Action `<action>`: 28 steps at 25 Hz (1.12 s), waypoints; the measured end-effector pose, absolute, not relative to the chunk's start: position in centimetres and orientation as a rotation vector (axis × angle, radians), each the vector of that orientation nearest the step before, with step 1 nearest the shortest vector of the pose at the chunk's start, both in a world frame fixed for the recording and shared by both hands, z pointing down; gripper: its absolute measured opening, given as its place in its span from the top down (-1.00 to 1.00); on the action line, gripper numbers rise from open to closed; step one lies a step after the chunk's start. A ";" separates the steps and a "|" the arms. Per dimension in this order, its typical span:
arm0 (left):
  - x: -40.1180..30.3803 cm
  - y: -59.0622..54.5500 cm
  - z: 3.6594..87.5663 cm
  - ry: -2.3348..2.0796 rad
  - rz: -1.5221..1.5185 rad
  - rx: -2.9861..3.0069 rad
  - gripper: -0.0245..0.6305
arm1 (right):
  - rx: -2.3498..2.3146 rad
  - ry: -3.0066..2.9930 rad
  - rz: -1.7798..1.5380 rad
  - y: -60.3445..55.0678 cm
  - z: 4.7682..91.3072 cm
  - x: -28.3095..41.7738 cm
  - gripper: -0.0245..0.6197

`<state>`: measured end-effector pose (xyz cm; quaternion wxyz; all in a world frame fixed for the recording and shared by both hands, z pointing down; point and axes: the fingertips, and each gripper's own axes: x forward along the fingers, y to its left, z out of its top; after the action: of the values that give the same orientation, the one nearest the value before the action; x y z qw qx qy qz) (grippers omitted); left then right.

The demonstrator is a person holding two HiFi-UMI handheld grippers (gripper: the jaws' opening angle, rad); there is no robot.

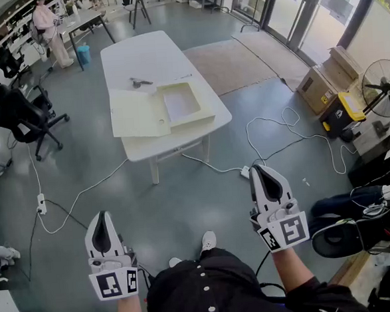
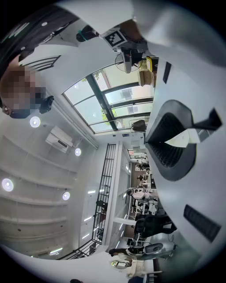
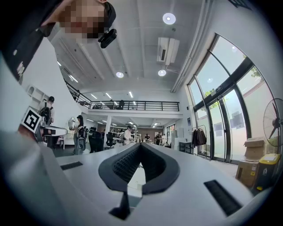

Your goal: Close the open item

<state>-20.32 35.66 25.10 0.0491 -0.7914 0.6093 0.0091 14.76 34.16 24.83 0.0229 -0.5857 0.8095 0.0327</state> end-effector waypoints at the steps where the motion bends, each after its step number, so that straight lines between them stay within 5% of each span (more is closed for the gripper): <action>1: -20.3 35.5 25.2 1.857 0.026 -2.411 0.87 | -1.815 2.509 0.101 34.0 24.9 14.7 0.84; 22: -16.6 33.4 25.9 1.966 0.014 -2.336 0.87 | -1.664 2.473 0.040 30.5 25.6 19.7 0.83; 28: -15.2 33.5 26.2 1.983 0.018 -2.305 0.87 | -1.651 2.514 -0.021 28.6 27.2 20.7 0.37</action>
<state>-15.19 33.52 26.20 0.0506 -0.7571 0.6513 0.0060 20.74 28.60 27.16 0.0671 -0.5477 0.8340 -0.0068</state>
